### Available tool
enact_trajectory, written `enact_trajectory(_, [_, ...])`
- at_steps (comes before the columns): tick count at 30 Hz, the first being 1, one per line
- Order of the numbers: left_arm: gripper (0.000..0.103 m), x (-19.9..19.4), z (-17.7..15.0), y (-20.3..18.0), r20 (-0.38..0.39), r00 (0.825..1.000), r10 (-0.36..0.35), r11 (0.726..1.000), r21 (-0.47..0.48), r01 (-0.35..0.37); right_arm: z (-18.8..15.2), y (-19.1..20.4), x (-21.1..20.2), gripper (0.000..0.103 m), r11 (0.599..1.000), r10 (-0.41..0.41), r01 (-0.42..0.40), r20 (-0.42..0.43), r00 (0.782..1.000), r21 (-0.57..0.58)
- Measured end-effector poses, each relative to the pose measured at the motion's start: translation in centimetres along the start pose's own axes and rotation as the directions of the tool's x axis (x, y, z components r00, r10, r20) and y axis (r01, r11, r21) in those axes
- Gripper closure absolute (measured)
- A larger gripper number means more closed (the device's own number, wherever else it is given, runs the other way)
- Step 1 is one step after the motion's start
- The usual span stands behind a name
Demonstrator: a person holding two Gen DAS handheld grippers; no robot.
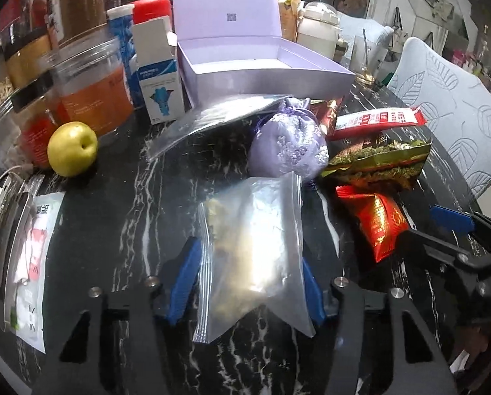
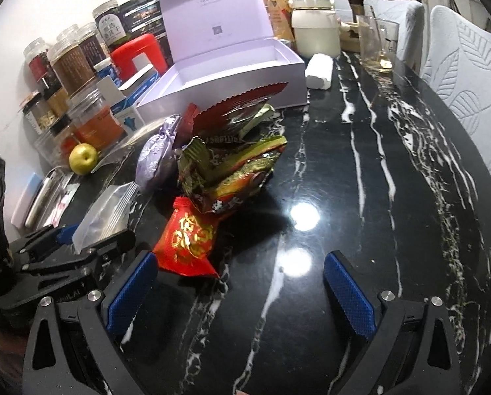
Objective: Organize soft objects
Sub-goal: 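Grasp the clear zip bag with the left tool while the right tool grasps the red candy packet, then carry both items into the lavender box and open both tools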
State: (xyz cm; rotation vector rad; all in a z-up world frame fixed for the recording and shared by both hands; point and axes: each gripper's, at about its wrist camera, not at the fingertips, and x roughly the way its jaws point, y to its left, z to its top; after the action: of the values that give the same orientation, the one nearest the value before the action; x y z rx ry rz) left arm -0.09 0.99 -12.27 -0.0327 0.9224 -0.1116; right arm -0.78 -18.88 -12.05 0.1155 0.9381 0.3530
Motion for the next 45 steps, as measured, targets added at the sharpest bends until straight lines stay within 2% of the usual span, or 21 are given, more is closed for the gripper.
enact_trajectory(1, [0.057, -0.2, -0.1, 0.2, 0.002, 1.0, -0.003, 1.0, -0.005, 0.003, 0.1, 0.1, 0.2, 0.0, 1.0, 0.0, 0.0, -0.004, 1.0, 0.001])
enact_trajectory(2, [0.058, -0.4, -0.3, 0.5, 0.004, 1.0, -0.007, 1.0, -0.012, 0.007, 0.2, 0.2, 0.3, 0.0, 1.0, 0.001, -0.001, -0.008, 1.0, 0.003])
enact_trajectory(7, [0.06, -1.1, -1.1, 2.2, 0.009, 0.999, -0.048, 0.997, -0.06, 0.049, 0.9, 0.9, 0.6, 0.0, 1.0, 0.02, -0.02, -0.019, 1.0, 0.016])
enact_trajectory(10, [0.06, -1.5, -1.4, 2.9, 0.017, 0.999, -0.047, 0.996, -0.078, 0.049, 1.3, 1.9, 1.2, 0.0, 1.0, -0.006, 0.006, -0.03, 1.0, -0.002])
enact_trajectory(15, [0.06, -2.1, -1.7, 4.2, 0.03, 0.999, -0.028, 0.993, -0.11, 0.031, 1.4, 3.2, 2.1, 0.012, 0.999, -0.02, 0.019, -0.04, 0.999, -0.028])
enact_trajectory(18, [0.06, -2.3, -1.9, 4.6, 0.031, 0.999, -0.01, 0.993, -0.115, 0.014, 1.5, 3.9, 2.4, 0.029, 0.997, -0.049, 0.046, -0.035, 0.998, -0.064])
enact_trajectory(20, [0.06, -2.4, -2.1, 4.8, 0.03, 0.999, -0.011, 0.993, -0.12, 0.014, 1.4, 4.3, 2.4, 0.052, 0.994, -0.07, 0.067, -0.026, 0.997, -0.087])
enact_trajectory(22, [0.06, -2.3, -2.2, 4.8, 0.028, 1.0, -0.014, 0.992, -0.122, 0.017, 1.1, 4.6, 2.3, 0.064, 0.991, -0.085, 0.082, -0.015, 0.996, -0.103])
enact_trajectory(38, [0.06, -5.1, -3.5, 2.8, 0.065, 0.996, -0.067, 0.993, -0.093, 0.073, -2.9, 6.1, -1.0, 0.068, 0.99, -0.022, 0.018, -0.028, 0.999, -0.138])
enact_trajectory(45, [0.06, -7.0, -2.6, 1.3, 0.093, 0.992, -0.084, 0.994, -0.055, 0.09, -3.4, 6.2, -3.8, 0.068, 0.99, 0.007, -0.007, 0.004, 1.0, -0.143])
